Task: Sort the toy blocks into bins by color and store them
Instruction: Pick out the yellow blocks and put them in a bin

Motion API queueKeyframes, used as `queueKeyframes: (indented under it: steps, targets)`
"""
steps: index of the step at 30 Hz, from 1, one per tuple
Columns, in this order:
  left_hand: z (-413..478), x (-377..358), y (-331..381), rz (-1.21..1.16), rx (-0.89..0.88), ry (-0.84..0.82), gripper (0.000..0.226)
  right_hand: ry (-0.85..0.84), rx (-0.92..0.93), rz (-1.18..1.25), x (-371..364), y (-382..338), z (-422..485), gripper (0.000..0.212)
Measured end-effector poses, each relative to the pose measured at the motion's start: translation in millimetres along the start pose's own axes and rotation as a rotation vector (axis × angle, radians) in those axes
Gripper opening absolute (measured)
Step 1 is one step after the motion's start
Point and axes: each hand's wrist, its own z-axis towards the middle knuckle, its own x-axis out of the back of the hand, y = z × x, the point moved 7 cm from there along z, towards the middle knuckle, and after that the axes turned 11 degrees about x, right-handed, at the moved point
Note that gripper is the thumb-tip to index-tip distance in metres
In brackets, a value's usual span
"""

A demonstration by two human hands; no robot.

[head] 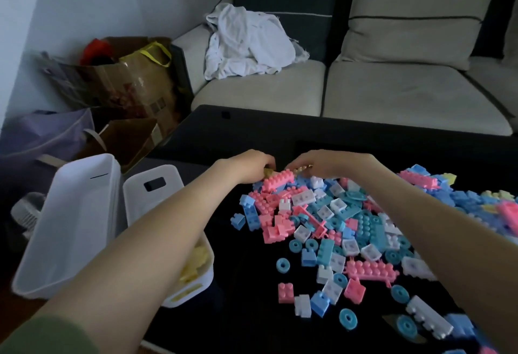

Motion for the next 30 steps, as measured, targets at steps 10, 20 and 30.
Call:
queueKeyframes:
  steps: [10,20,30]
  targets:
    - [-29.6,13.0,1.6,-0.031,0.035,0.169,0.029,0.214,0.010,0.085,3.4,-0.6,-21.0,0.022]
    - [-67.8,25.4,8.6,-0.521,0.032,0.226,0.020,0.666,-0.032,0.573,30.9,-18.1,-72.3,0.012]
    - [-138.5,13.8,-35.4,-1.253,0.096,0.008,0.015,0.442,0.172,1.036,-0.6,-136.9,-65.5,0.012]
